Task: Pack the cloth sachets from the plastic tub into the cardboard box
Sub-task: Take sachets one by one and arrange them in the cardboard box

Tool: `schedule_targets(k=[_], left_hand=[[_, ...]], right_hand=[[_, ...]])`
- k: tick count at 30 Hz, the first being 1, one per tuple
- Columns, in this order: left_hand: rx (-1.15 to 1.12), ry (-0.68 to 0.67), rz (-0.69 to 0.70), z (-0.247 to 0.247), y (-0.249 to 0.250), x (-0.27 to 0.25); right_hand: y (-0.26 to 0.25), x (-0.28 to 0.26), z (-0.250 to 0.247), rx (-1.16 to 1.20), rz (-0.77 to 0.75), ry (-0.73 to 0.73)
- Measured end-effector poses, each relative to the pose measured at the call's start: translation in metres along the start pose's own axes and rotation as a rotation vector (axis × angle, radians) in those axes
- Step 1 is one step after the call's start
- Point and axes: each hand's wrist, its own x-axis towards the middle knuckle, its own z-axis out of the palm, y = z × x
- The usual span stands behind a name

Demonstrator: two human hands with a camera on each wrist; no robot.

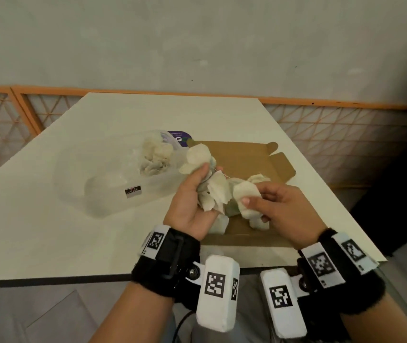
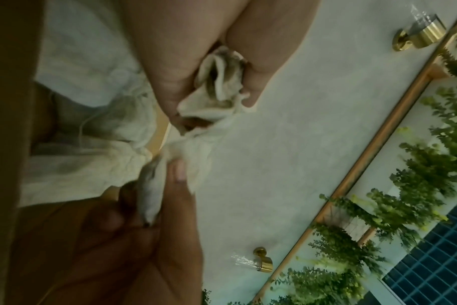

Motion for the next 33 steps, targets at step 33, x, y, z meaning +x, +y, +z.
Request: schedule_targets(k=[33], left_hand=[[0.492, -0.115, -0.02, 0.006, -0.035, 0.004]], right_hand=[[0.007, 0.024, -0.025, 0.101, -0.18, 0.337]])
